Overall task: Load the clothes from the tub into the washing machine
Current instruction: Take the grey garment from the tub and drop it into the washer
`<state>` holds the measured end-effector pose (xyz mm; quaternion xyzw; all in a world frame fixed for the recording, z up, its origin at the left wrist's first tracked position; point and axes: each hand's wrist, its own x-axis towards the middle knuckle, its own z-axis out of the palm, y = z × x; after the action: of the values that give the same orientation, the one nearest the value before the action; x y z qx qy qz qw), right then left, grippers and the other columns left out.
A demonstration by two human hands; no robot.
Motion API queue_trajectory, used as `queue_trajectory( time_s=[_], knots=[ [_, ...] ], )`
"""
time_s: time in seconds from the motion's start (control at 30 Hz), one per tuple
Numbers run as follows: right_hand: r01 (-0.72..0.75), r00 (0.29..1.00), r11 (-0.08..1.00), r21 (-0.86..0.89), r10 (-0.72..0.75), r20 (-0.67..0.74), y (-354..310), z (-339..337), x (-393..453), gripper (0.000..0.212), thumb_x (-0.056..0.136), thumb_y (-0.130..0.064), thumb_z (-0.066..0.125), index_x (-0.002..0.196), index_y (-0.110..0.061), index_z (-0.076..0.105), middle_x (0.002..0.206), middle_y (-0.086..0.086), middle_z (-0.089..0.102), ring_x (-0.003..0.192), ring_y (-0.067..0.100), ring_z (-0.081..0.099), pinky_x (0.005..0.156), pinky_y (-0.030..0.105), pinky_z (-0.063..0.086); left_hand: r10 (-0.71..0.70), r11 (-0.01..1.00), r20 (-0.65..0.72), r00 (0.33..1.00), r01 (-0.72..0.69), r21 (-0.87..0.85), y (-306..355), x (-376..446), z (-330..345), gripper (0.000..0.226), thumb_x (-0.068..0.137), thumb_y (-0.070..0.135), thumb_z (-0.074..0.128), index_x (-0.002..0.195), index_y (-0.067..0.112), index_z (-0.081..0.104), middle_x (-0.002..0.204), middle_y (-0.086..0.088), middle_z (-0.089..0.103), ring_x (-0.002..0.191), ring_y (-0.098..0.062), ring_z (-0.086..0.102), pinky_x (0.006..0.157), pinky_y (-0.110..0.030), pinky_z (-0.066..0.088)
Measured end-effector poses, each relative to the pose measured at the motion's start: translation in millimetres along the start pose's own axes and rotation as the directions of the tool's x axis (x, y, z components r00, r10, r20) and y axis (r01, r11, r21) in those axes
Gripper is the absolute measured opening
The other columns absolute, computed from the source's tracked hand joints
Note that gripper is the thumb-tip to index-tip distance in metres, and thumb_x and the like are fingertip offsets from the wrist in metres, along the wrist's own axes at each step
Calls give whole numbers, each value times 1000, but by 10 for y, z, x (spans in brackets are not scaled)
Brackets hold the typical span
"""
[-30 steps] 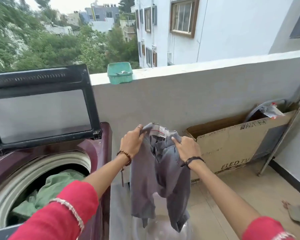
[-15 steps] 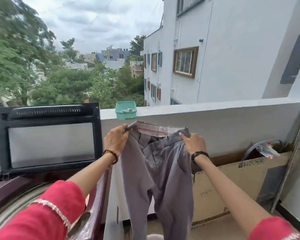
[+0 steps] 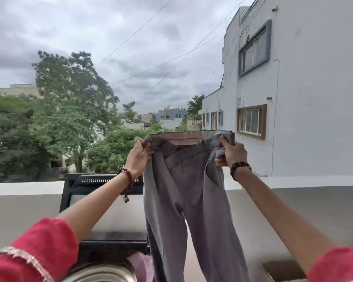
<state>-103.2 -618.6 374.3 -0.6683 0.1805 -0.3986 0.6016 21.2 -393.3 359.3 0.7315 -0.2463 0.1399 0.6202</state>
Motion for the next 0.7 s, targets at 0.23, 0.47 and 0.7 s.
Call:
queue_trajectory(
  time_s=[0.23,0.47,0.7],
  knots=[
    [34,958,965,259,-105,265,-749,719,118,25,92,-24,58,97,-1,62,79,14,68,40,11,62,40,21,50,207,915,-118,971,-150,375,573,325,-661,34,99,14,38,127,-5,31,124,-30,52,115,-41,50,91,-41,39],
    [489,818,870,-62,-434,377,-1152,1438,128,29,95,-15,50,122,-7,56,120,22,60,109,38,57,96,47,45,361,694,108,926,-344,632,886,681,-1525,45,80,-10,59,111,7,31,106,-12,39,101,-19,39,90,-28,35],
    [692,617,722,-8,-585,527,-1668,2224,-107,30,94,-18,52,123,-22,58,131,7,52,117,20,52,93,21,38,251,367,137,958,-225,902,1030,905,-2315,88,65,-10,69,138,5,21,138,-20,35,132,-34,32,107,-35,33]
  ],
)
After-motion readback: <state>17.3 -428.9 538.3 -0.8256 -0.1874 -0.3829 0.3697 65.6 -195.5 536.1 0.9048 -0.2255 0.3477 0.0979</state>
